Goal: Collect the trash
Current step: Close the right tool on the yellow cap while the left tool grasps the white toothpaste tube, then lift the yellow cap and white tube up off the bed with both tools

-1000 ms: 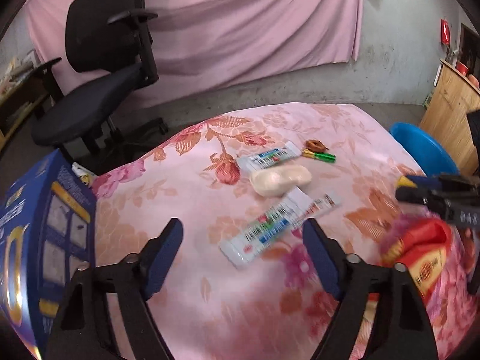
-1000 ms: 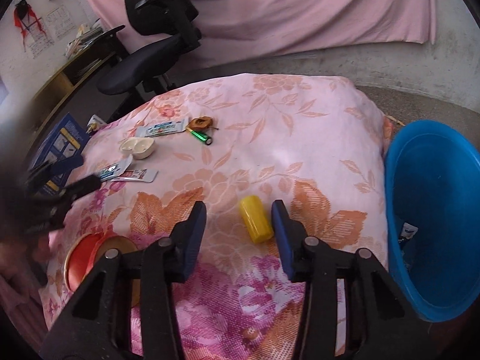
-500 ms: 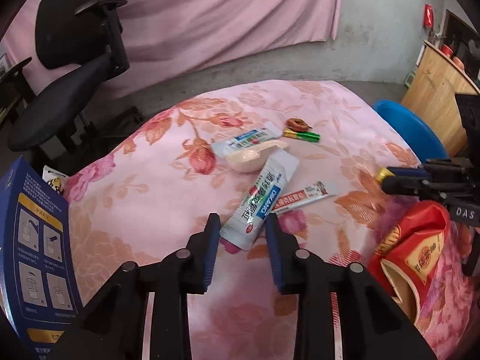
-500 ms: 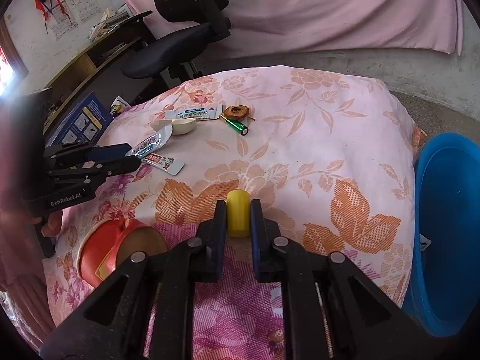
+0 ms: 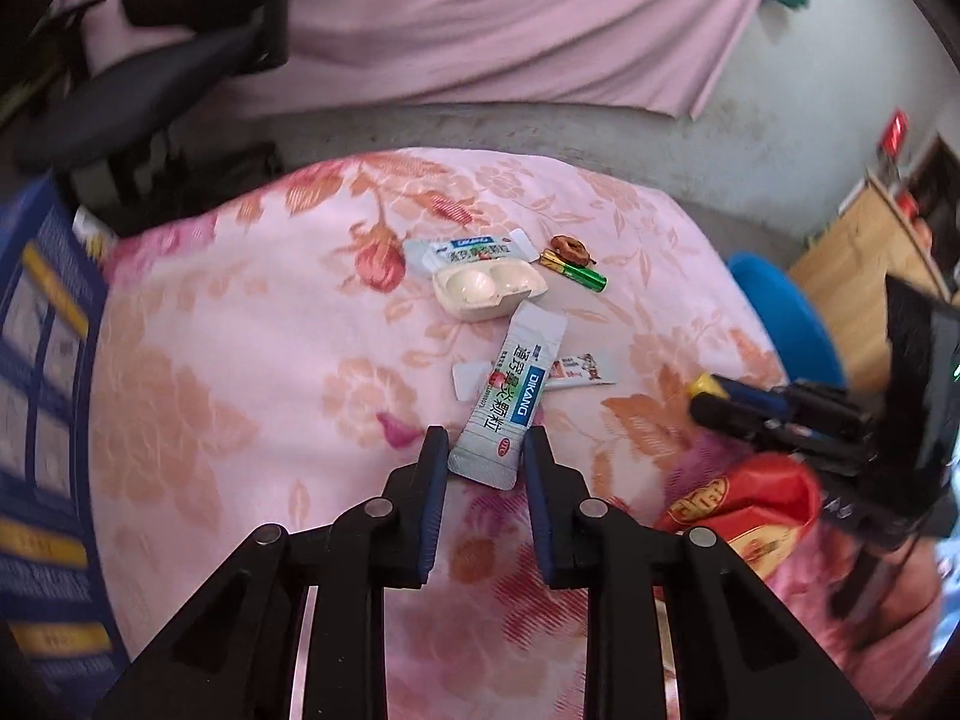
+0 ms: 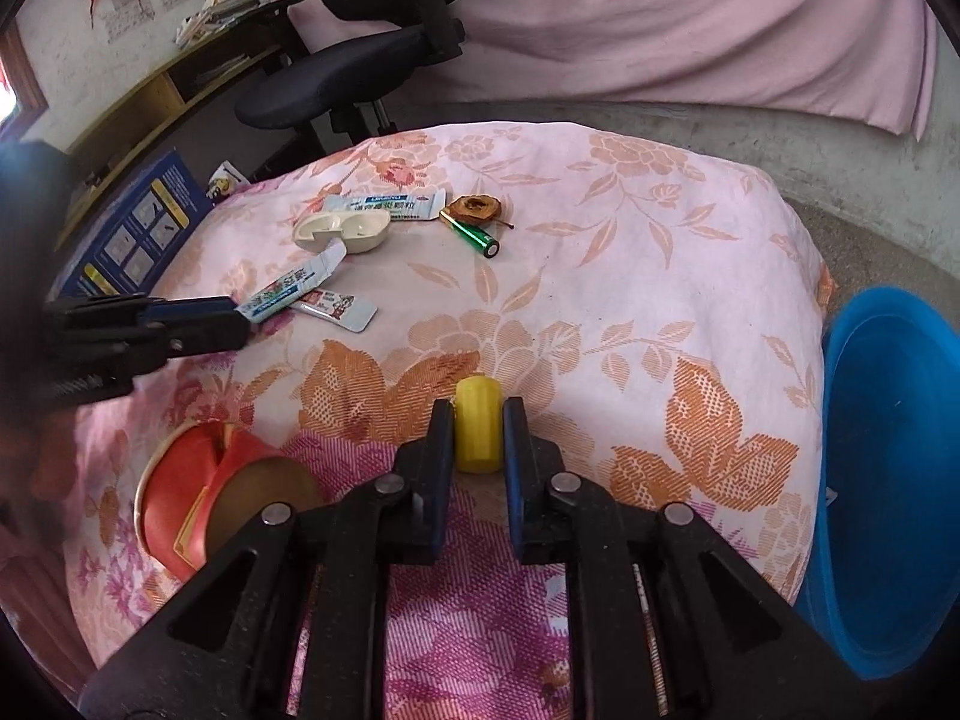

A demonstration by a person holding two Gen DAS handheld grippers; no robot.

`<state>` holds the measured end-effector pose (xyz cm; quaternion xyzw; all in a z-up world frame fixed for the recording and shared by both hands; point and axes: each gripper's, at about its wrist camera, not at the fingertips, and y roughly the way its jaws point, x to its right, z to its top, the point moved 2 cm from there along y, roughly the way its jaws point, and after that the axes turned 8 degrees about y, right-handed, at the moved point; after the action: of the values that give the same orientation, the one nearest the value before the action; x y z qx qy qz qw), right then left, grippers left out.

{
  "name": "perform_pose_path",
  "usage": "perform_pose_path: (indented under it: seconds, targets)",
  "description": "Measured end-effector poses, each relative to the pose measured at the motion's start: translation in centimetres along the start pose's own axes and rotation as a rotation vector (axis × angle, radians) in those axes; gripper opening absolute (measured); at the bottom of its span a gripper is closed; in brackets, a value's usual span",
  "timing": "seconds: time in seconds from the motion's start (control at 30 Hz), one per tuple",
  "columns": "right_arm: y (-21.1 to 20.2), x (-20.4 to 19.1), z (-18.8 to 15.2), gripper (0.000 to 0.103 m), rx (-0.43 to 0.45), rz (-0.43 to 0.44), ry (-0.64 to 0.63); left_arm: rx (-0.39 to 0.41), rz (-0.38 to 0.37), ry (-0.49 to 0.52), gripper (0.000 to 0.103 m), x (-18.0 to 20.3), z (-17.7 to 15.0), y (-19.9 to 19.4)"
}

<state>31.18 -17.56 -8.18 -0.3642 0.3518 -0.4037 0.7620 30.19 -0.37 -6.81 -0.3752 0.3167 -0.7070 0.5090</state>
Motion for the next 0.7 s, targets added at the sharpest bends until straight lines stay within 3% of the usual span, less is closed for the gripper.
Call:
perform_pose_path:
  seconds: [0.17,0.37,0.7]
  targets:
    - [0.1,0.0,0.0,0.041,-0.002,-0.005,-0.004,0.008,0.000,-0.039,0.020,0.9,-1.3,-1.0]
    - [0.2,-0.1,0.1,0.040,-0.004,-0.007,-0.001,0.010,0.057,0.035,0.021,2.3,-1.8,-1.3]
    - [0.2,0.0,0.1,0.040,-0.005,-0.003,0.004,0.012,0.037,0.071,0.024,2.1,-2.2,-0.7]
